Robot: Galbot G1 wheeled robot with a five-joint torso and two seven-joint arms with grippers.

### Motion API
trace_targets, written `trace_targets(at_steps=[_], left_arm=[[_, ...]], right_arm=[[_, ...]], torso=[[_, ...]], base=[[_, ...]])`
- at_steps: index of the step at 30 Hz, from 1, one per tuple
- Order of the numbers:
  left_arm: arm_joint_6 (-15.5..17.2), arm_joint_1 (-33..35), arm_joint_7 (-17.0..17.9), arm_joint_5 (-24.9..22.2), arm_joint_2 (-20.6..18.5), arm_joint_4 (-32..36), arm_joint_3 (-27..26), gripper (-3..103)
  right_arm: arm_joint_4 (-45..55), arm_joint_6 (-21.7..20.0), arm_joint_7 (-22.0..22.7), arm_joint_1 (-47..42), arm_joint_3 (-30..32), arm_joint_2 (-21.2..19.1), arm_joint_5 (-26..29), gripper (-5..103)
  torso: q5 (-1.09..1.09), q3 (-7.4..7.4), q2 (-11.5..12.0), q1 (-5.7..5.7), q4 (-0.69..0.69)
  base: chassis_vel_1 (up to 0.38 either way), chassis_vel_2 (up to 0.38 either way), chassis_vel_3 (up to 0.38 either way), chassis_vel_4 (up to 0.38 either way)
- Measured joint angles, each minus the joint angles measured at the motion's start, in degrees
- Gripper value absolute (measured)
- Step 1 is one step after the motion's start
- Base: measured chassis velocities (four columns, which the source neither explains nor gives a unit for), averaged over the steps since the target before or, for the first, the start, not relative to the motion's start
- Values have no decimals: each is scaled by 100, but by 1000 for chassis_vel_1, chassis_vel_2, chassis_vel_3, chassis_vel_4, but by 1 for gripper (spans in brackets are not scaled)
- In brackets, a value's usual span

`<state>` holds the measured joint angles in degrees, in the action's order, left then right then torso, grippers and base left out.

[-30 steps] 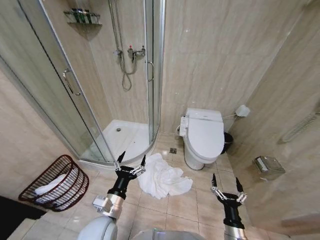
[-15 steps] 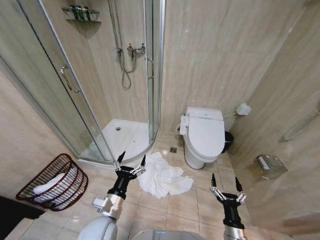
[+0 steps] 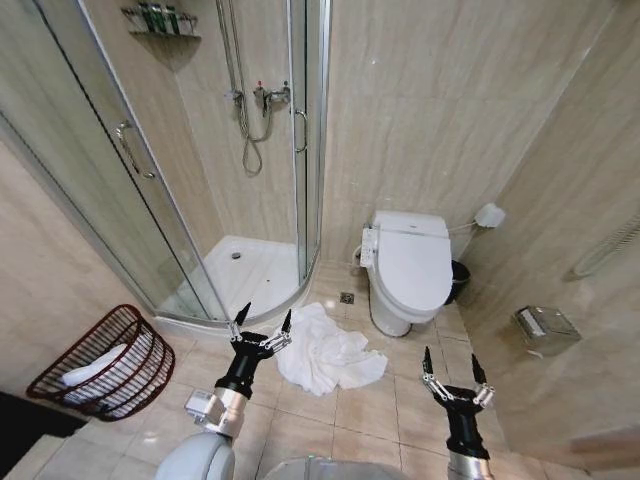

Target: Discard the used towel into the hamper.

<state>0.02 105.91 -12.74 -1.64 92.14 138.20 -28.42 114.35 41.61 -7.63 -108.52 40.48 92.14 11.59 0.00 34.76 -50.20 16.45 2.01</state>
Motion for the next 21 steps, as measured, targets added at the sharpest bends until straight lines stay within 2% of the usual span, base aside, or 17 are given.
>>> trace_targets(at_steps=[21], left_arm=[[0,0,0,0,0,0,0,100]], right_arm=[[-46,109,-62,6,-11,0,6,100]], torso=[[0,-294,520,-225,0]], base=[[18,15,14,16]])
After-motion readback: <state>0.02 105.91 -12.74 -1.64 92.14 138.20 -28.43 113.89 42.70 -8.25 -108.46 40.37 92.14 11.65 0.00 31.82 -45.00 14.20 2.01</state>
